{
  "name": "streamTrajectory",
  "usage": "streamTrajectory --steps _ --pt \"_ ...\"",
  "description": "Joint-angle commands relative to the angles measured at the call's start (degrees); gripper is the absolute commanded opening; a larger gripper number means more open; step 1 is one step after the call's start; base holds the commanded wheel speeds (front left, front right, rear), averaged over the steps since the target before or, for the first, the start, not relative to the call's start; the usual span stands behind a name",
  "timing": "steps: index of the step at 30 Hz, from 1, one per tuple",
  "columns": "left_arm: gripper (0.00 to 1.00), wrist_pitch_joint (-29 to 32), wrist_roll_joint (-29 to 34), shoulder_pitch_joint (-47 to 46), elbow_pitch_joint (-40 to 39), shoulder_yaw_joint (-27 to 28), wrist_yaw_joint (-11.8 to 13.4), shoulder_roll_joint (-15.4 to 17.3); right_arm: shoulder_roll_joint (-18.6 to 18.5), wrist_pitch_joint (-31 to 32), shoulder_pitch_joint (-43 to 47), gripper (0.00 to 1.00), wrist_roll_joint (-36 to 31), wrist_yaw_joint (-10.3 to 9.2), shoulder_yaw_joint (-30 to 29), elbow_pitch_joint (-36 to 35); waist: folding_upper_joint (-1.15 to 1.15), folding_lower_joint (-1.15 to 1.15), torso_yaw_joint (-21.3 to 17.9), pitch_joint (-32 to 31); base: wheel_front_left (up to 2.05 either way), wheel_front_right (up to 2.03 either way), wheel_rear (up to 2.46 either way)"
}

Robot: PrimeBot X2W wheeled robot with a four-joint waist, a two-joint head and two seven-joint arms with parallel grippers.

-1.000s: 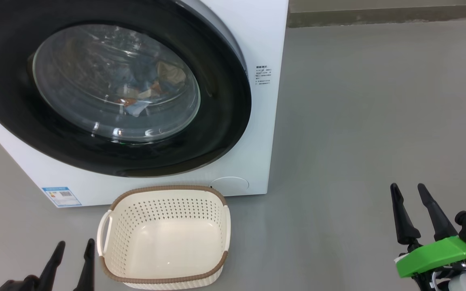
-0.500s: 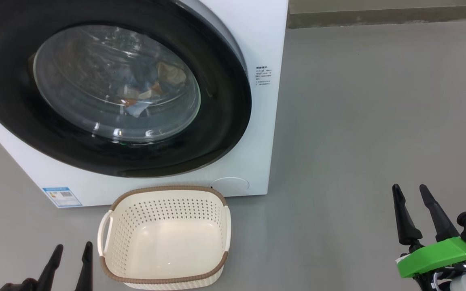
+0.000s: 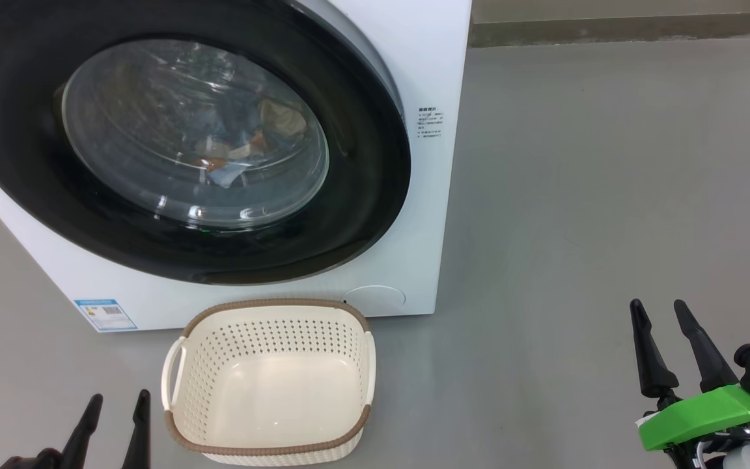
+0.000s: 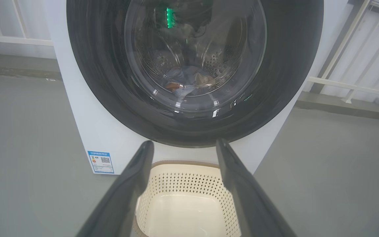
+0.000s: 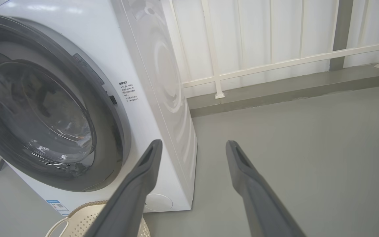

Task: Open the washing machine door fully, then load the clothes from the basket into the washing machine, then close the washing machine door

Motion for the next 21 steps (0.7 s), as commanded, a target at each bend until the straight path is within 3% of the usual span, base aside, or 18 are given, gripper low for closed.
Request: streamTrajectory --steps 1,3,4,9,16,21 --pt "1.0 -0.37 0.6 -1.15 -1.4 2.21 -0.13 1.09 -0.8 -0.46 -0.59 1.0 -0.7 -0.01 1.04 -1.52 0.0 0.0 0.05 0.06 0.0 0.0 0.0" --pt "1.0 -0.37 0.72 -1.15 -1.38 2.24 -0.13 1.01 -0.77 -0.46 -0.66 1.0 -0.73 -0.01 1.12 -1.57 0.0 0.0 0.09 0.14 0.0 0.0 0.0" --pt "0.0 0.0 0.16 0.0 0.0 0.03 0.0 -0.19 0.0 0.0 0.0 0.0 0.0 0.0 0.08 -0.07 0.0 0.0 0.1 0.14 0.0 0.0 0.0" --pt "0.0 0.1 -0.09 0.75 2.54 -0.96 0.01 -2.93 2.09 0.36 1.53 0.0 0.1 0.0 0.78 3.27 0.0 0.01 0.11 0.15 0.0 0.0 0.0" --pt "0.0 1.28 -3.61 0.43 2.05 -0.17 0.0 -3.52 2.44 1.53 1.42 0.0 3.69 0.0 0.2 2.8 0.0 0.14 0.2 -0.02 0.0 0.0 0.0" --pt "0.0 2.11 -6.13 0.1 1.83 0.39 0.0 -3.93 2.68 2.34 1.26 0.0 6.27 0.0 -0.19 2.57 0.0 0.01 0.27 0.07 0.0 0.0 0.0"
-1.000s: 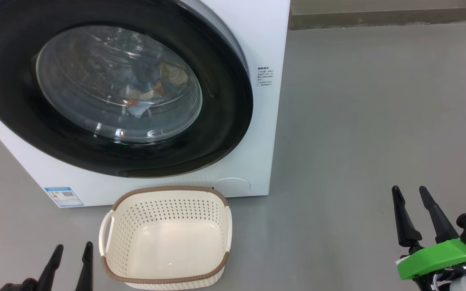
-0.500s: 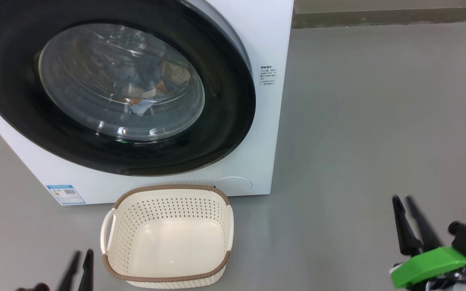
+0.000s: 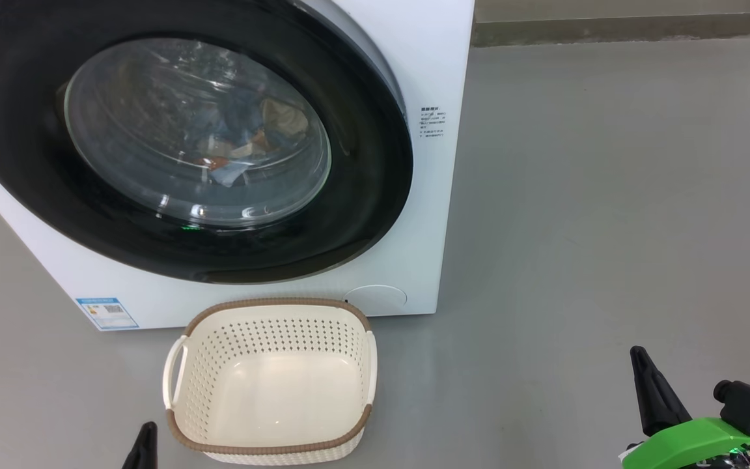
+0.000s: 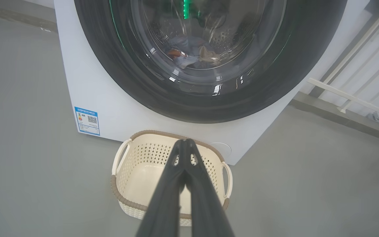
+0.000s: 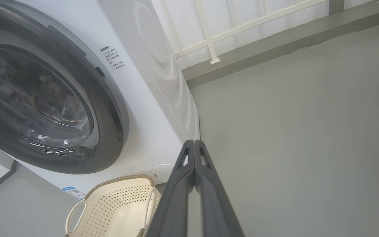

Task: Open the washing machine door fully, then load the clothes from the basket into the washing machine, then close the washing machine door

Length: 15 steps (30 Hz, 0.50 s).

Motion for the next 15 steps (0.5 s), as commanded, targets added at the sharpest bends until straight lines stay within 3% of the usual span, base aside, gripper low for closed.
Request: streamTrajectory --steps 1,15 --pt "0.0 0.41 -1.7 -1.38 -1.65 1.03 -0.02 0.66 -0.61 0.54 -1.58 0.0 1.87 0.0 -0.67 -1.74 0.0 -0.01 0.02 0.02 0.0 0.0 0.0" --pt "0.0 2.6 -8.25 -2.18 -2.35 2.52 -0.03 -0.42 0.03 2.7 -1.96 0.0 8.56 0.0 -1.74 -2.43 0.0 -0.02 0.19 -0.03 0.0 0.0 0.0"
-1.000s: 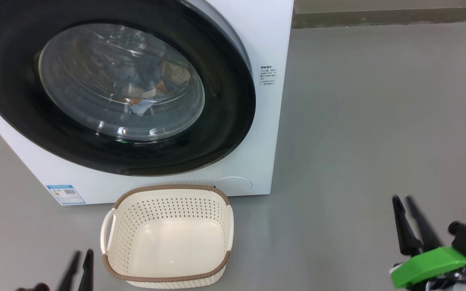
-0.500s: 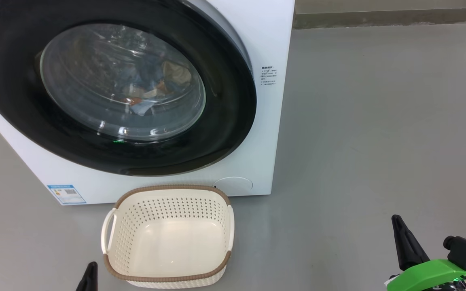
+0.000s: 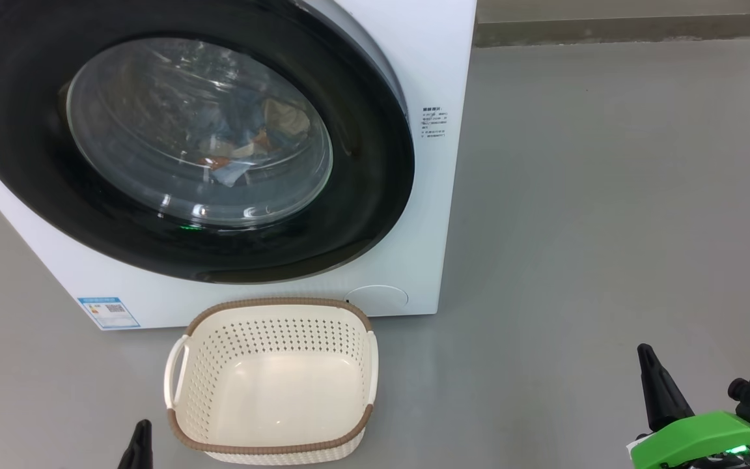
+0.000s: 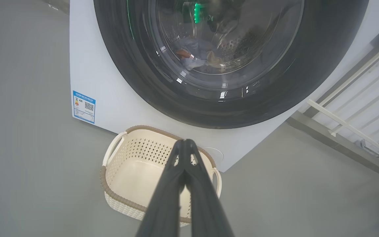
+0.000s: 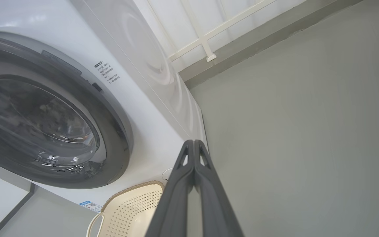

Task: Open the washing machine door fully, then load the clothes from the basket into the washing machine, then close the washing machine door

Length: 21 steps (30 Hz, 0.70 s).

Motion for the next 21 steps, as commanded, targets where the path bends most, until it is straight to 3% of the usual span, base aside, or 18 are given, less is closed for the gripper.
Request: streamTrajectory --steps 1,21 --pt "0.0 0.31 -1.33 -2.02 -1.76 1.09 -0.03 0.63 -0.44 0.35 -1.93 0.0 1.64 0.0 -0.32 -1.63 0.0 0.0 0.01 0.0 0.0 0.0 0.0" --pt "0.0 3.85 -11.89 -3.24 -2.94 3.49 -0.06 -1.12 0.6 3.83 -2.5 0.0 12.45 0.0 -2.04 -2.79 0.0 0.0 0.29 -0.1 0.0 0.0 0.0"
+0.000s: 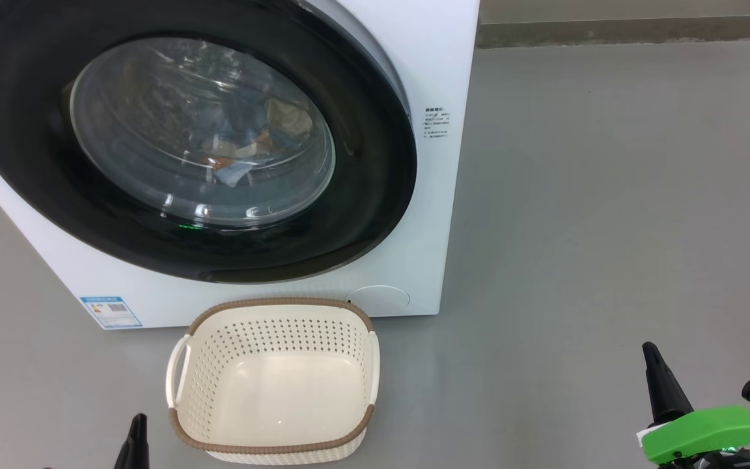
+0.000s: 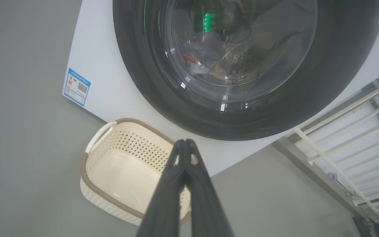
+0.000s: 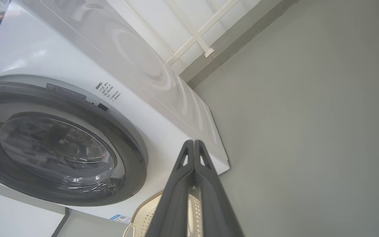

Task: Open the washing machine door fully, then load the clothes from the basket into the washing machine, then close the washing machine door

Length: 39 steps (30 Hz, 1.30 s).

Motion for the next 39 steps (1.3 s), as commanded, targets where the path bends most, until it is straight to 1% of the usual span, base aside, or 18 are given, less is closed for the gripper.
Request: streamTrajectory --steps 1,39 --pt "0.0 0.67 -1.86 -2.71 -1.94 1.48 -0.06 0.49 -0.46 0.49 -2.43 0.0 2.2 0.0 -0.17 -1.76 0.0 0.0 0.03 -0.01 0.0 0.0 0.0" --pt "0.0 6.9 -20.45 -4.86 -4.02 5.7 -0.1 -2.61 1.36 6.62 -3.44 0.0 21.23 -0.01 -3.21 -3.8 0.0 0.0 0.51 -0.18 0.0 0.0 0.0"
